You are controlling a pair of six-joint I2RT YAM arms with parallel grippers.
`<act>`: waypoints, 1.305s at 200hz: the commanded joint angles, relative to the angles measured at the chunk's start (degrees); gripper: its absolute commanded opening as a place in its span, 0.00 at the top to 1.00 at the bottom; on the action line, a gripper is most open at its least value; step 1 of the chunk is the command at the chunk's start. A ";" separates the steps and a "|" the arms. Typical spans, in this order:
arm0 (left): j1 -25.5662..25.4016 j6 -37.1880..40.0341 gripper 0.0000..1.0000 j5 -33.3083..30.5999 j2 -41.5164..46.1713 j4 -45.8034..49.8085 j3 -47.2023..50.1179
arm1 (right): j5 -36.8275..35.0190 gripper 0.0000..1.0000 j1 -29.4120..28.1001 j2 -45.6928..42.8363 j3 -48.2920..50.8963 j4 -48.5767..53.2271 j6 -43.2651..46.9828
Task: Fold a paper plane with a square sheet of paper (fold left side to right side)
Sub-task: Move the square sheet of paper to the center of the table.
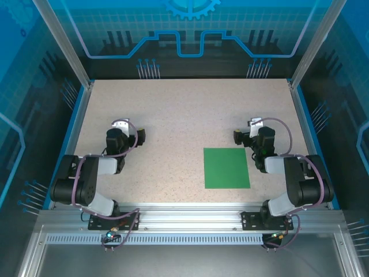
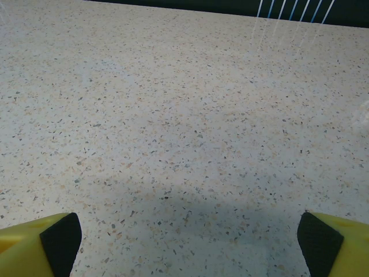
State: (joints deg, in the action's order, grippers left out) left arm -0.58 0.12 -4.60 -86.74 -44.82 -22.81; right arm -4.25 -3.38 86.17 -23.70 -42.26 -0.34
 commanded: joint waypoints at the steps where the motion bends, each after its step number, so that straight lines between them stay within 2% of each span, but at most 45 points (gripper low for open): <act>1: 0.32 -0.13 0.01 1.41 -0.10 0.17 -1.19 | -0.21 0.00 -0.22 0.01 -0.99 -0.89 0.69; 136: 0.32 -0.31 0.01 1.19 0.24 0.25 -1.12 | 1.56 0.00 0.64 -0.12 -0.92 -1.00 0.32; 151: 0.32 -0.97 0.01 -0.52 3.38 2.41 -1.14 | 0.23 0.00 1.27 -1.92 -2.36 2.95 -1.08; 186: 0.31 -3.67 0.01 -2.91 18.22 17.24 -3.37 | -2.45 0.00 1.27 -10.78 -8.58 21.74 -4.59; 209: 0.25 -9.98 0.01 -0.09 25.13 36.42 -11.19 | -3.72 0.00 -0.12 -14.86 -14.34 38.22 -11.53; 238: 0.23 -21.88 0.01 7.58 25.77 55.39 -21.31 | -6.43 0.00 -3.74 -15.52 -22.01 56.30 -25.71; 261: -0.42 -31.44 0.01 17.22 24.38 58.96 -22.34 | -8.31 0.00 -11.38 -14.01 -23.82 60.66 -31.43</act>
State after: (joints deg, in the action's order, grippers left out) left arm -0.58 -18.02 0.86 -61.06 -0.43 -44.66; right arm -9.89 -8.10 70.81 -45.80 3.49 -21.08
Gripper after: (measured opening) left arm 0.986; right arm 0.997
